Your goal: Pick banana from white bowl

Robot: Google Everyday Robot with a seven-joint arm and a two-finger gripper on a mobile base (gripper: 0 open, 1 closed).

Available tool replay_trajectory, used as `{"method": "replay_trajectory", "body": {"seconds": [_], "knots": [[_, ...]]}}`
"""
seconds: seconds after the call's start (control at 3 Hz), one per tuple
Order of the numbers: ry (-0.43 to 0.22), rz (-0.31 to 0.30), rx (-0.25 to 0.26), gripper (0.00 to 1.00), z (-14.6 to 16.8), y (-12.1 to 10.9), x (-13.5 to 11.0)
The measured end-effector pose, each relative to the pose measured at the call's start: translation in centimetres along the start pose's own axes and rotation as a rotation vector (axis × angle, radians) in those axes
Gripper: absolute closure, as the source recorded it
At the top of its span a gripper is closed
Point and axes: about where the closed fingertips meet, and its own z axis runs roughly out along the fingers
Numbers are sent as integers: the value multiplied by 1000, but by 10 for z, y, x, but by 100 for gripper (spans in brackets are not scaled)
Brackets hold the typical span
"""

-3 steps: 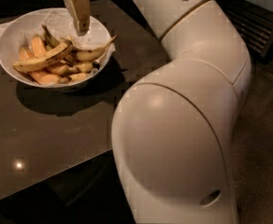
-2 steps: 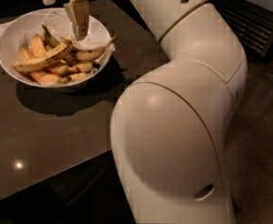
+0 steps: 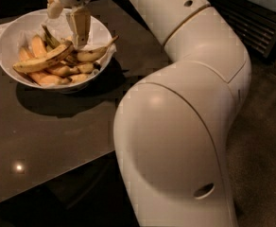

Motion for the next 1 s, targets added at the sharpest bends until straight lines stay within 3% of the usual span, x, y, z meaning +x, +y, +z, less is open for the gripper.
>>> {"method": "replay_trajectory", "body": {"seconds": [0.67, 1.0], "knots": [[-26, -4, -31, 30, 17, -3, -6], [-34, -9, -50, 35, 26, -2, -8]]}}
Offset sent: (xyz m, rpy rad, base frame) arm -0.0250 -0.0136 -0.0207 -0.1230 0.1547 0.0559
